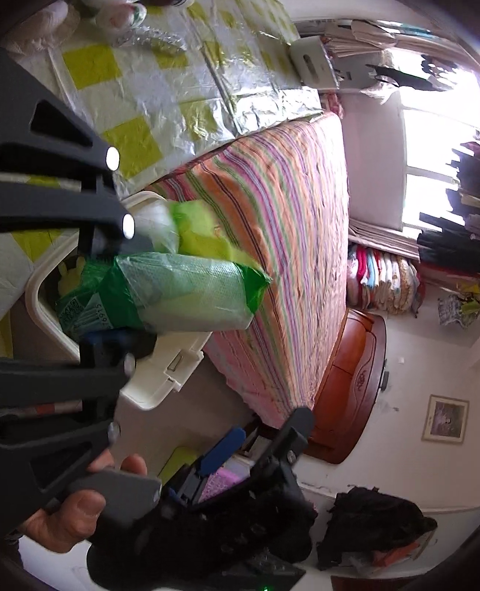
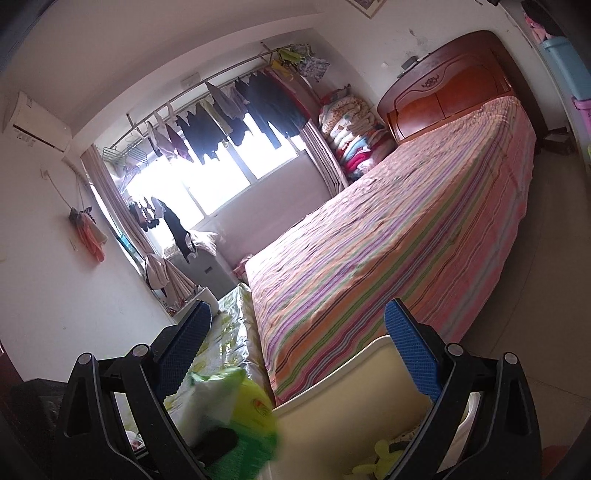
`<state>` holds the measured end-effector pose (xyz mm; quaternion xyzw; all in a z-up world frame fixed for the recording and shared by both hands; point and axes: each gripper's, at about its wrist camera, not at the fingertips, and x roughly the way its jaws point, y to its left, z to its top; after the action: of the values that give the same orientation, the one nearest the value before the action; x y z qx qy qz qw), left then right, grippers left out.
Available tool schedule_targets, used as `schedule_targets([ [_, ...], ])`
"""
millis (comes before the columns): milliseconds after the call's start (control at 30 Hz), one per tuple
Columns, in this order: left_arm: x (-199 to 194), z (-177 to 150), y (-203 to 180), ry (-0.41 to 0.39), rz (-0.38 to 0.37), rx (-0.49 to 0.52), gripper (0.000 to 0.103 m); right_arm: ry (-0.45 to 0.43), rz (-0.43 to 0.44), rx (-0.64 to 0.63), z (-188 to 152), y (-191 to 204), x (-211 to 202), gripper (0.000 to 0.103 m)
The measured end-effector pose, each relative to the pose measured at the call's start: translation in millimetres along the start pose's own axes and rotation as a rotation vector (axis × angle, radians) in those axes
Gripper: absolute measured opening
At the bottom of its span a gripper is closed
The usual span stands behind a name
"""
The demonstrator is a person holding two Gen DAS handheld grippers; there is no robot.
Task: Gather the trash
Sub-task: 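Drop the plush toy and the plastic bag into the cream bin with both grippers, then move the left gripper back to the table and grasp the yellow packet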
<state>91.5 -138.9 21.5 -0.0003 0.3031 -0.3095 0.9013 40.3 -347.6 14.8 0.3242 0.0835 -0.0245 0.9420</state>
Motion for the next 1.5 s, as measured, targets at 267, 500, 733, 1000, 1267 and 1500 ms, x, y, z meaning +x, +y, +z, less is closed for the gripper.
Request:
schedule_targets([
  [267, -18.7, 4.1, 4.0, -0.089, 0.053, 0.003, 0.081, 0.017, 0.007, 0.004, -1.2, -0.1, 2.2, 0.094],
  [500, -56.6, 4.8, 36.2, -0.171, 0.184, -0.041, 0.081, 0.045, 0.044, -0.032, -6.3, 14.8, 8.0, 0.094],
  [733, -99.4, -3.9, 80.2, -0.229, 0.363, -0.036, 0.081, 0.127, 0.13, -0.101, -26.6, 47.0, 24.8, 0.094],
  [1000, -147.8, -26.8, 136.5, -0.208, 0.505, -0.07, 0.081, 0.24, 0.305, -0.198, -64.1, 107.7, 35.3, 0.094],
  [1267, -202.0, -57.4, 204.5, -0.212, 0.714, -0.247, 0.081, 0.331, 0.401, -0.272, -102.3, 154.9, 36.9, 0.096],
  [1500, -233.2, -84.7, 280.1, -0.091, 1.008, -0.374, 0.081, 0.385, 0.445, -0.299, -119.1, 177.4, 39.6, 0.096],
])
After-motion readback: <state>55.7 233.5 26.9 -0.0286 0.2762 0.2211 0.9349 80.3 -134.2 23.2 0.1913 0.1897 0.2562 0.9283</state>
